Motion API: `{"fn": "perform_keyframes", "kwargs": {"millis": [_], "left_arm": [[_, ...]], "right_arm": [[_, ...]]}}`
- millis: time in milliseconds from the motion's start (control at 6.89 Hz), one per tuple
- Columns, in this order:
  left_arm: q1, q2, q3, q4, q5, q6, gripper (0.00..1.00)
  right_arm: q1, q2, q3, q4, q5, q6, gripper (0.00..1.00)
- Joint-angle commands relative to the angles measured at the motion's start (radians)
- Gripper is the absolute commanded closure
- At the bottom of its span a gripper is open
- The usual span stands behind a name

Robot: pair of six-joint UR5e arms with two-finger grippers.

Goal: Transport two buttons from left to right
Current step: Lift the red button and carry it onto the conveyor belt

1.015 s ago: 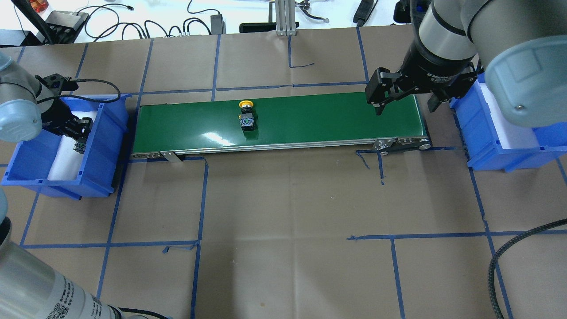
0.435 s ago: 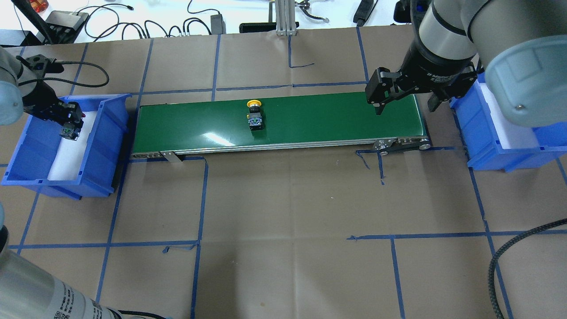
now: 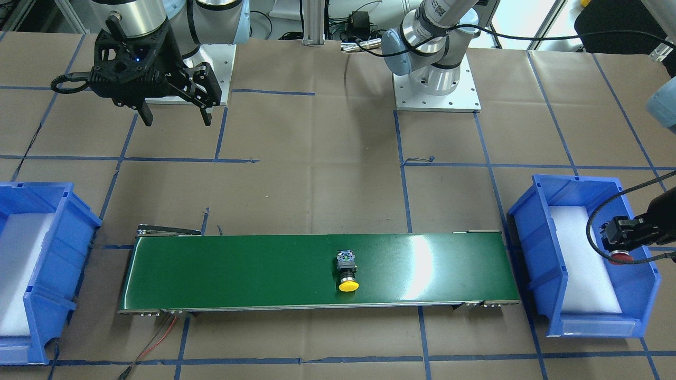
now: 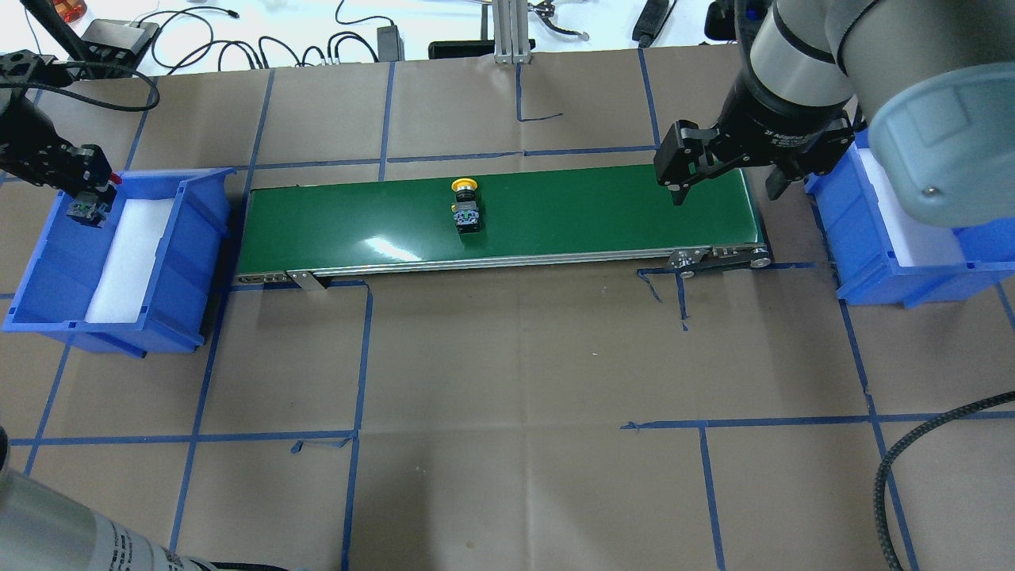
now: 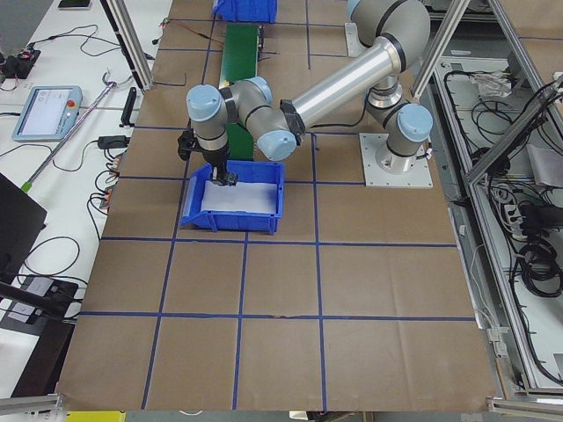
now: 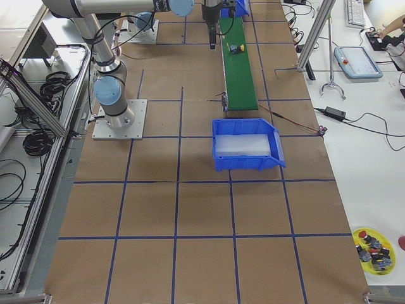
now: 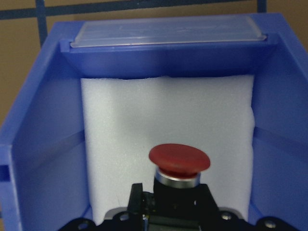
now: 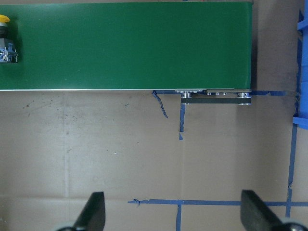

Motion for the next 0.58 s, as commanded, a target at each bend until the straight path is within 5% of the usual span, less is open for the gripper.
{"fn": "perform_keyframes", "kwargs": {"millis": [0,435], "left_arm": [[-0.066,0.013,0.029,-0.065,0.002,-0.071,0.98],[-0.276,0.037,-0.018,-0.065,-0.010,-0.431,0.98]], "right_arm": [[0.000,-0.001,-0.001,0.000,0.000,0.000,0.00],[0.000,0.000,0.002,0.000,0.000,0.000,0.00]]}}
